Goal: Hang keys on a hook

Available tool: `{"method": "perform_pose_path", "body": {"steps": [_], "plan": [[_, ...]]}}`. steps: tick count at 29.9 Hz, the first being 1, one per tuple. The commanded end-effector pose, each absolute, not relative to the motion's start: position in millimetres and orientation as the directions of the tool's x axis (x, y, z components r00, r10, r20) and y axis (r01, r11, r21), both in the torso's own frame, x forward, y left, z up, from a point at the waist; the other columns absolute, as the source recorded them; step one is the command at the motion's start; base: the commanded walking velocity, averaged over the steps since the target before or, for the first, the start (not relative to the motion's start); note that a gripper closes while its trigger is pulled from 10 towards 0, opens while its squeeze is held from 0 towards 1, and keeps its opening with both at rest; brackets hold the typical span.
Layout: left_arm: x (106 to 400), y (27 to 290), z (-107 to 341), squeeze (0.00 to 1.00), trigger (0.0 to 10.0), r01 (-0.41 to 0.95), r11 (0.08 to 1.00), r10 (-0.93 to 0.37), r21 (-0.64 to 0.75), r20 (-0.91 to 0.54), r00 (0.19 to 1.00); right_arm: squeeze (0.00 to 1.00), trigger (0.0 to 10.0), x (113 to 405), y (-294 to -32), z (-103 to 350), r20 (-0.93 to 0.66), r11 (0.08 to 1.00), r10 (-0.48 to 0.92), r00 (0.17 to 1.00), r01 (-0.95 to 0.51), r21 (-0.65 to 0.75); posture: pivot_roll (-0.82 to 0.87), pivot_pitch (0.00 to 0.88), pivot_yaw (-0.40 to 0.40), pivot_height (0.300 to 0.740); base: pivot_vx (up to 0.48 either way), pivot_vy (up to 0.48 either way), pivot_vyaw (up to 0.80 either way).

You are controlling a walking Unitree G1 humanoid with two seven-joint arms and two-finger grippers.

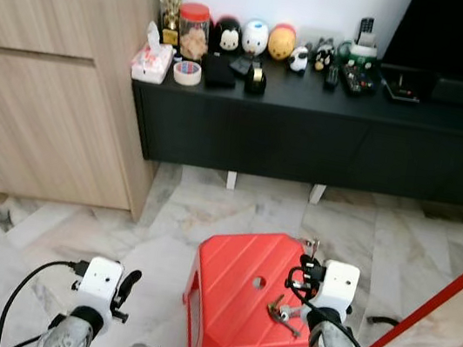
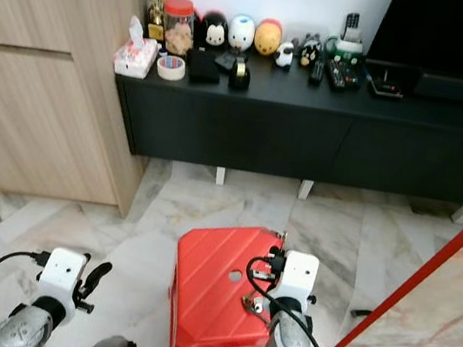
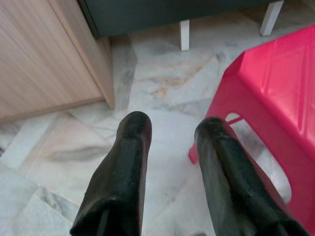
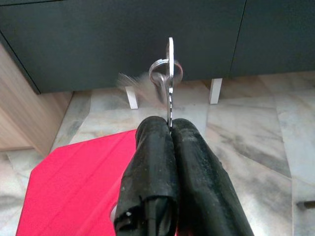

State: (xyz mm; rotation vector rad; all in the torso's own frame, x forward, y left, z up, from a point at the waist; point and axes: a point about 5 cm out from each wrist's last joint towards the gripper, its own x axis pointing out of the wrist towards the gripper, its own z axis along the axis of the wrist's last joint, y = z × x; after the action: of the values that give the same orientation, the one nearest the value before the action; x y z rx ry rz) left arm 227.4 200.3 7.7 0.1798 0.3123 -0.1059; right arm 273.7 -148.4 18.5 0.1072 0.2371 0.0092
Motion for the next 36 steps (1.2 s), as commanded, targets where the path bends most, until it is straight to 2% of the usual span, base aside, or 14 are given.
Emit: {"method": "perform_pose_path", "body": {"steps": [1,9,26,33,36], "plan": [[228,200,5,0.00,10.0,0.130,0.978,-0.073,0.163,-0.316,0.946,0.00,10.0,276,-152,23,-0.212,0.995,0.013,0.977,0.009,0.104,0.06,0.000,-0.026,0.694,0.000,0.000,0.00],[228,204,-2,0.00,10.0,0.115,0.981,-0.057,0.159,-0.328,0.943,0.00,10.0,271,-153,13,-0.253,0.995,0.022,0.967,0.003,0.098,0.06,0.000,-0.030,0.739,0.000,0.000,0.00],[219,224,-22,0.00,10.0,0.060,0.985,0.011,0.162,-0.404,0.915,0.00,10.0,262,-148,-8,-0.335,0.995,0.034,0.942,0.000,0.103,0.07,0.000,-0.018,0.740,0.000,0.000,0.00],[208,235,-34,0.00,10.0,-0.001,0.986,0.077,0.164,-0.460,0.885,0.00,10.0,259,-150,-15,-0.361,0.995,0.029,0.932,0.009,0.102,0.06,0.000,-0.009,0.740,0.000,0.000,0.00],[199,241,-46,0.00,10.0,-0.013,0.985,0.104,0.171,-0.538,0.837,0.00,10.0,260,-151,-18,-0.383,0.995,0.024,0.923,0.015,0.098,0.06,0.000,-0.005,0.740,0.000,0.000,0.00]]}}
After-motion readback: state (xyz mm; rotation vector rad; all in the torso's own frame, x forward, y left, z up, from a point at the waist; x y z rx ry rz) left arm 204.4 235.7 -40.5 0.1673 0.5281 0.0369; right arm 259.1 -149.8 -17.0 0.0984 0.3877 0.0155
